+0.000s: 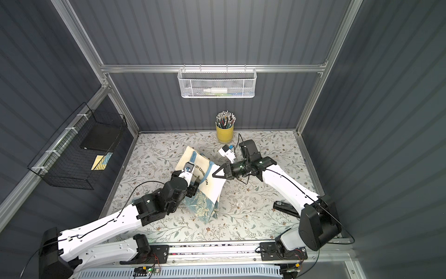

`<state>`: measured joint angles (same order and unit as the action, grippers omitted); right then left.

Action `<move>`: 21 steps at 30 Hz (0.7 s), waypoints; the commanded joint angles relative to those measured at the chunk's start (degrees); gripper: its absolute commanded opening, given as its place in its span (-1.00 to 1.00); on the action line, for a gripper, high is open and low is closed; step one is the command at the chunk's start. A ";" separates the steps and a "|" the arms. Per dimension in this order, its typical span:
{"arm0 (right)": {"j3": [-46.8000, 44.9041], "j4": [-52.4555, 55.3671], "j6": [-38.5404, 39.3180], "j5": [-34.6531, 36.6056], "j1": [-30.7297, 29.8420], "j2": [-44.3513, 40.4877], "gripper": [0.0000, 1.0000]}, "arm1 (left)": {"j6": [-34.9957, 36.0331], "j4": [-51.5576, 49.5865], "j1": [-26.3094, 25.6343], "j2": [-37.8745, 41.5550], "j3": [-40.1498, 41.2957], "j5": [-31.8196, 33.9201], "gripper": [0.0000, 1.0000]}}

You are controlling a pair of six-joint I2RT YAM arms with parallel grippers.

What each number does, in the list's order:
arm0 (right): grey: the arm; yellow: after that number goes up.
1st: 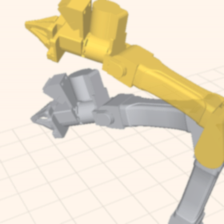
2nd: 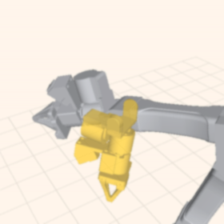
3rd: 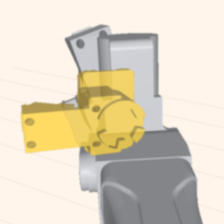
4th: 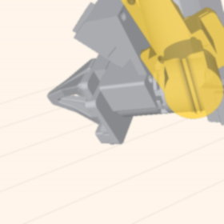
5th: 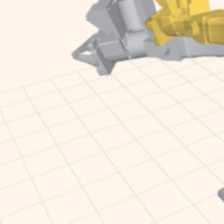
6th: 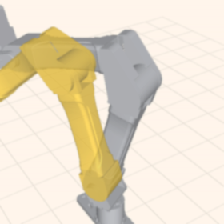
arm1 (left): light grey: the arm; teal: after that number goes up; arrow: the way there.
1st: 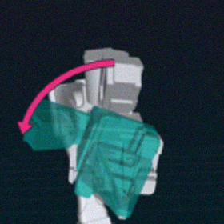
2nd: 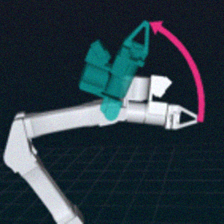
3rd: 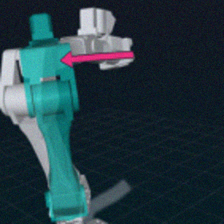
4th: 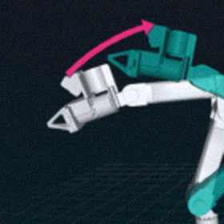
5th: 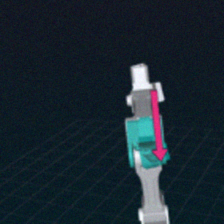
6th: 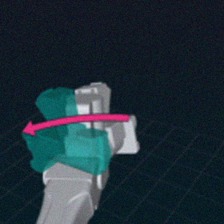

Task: Put away the canvas bag
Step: Place the canvas bag at the center of the board.

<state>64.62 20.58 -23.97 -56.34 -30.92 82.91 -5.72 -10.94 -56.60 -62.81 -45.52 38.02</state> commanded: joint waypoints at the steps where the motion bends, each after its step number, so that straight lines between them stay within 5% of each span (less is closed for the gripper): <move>1: -3.75 -0.78 0.79 -2.20 -0.28 -2.22 -1.00 | -1.17 -1.72 -0.16 -3.64 -1.59 -0.46 0.51; 21: -28.58 -5.03 -14.62 2.87 -5.74 -10.35 -1.00 | 4.40 -0.75 0.70 -6.65 -6.27 0.43 0.61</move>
<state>37.85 15.86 -35.09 -54.59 -35.83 75.20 -2.59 -11.00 -56.29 -69.21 -50.04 38.22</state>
